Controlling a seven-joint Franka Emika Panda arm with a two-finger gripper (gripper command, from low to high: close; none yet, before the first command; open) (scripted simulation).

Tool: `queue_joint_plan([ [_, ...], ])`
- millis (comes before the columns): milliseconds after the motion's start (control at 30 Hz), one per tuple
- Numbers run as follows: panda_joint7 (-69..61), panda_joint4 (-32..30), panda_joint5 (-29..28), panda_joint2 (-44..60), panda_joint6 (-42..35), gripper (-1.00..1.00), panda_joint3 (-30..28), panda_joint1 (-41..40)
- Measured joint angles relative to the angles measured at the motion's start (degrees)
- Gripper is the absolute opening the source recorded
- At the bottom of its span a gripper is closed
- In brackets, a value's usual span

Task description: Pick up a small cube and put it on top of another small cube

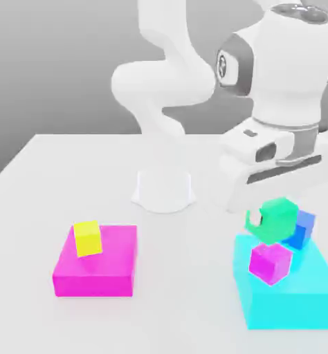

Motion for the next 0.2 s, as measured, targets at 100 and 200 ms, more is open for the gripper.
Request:
queue_joint_plan([
  [100,0.69,-1.73,-1.36,4.33,5.98,1.00,0.34,0.15],
  [200,0.69,-1.73,-1.36,4.33,5.98,1.00,0.34,0.15],
])
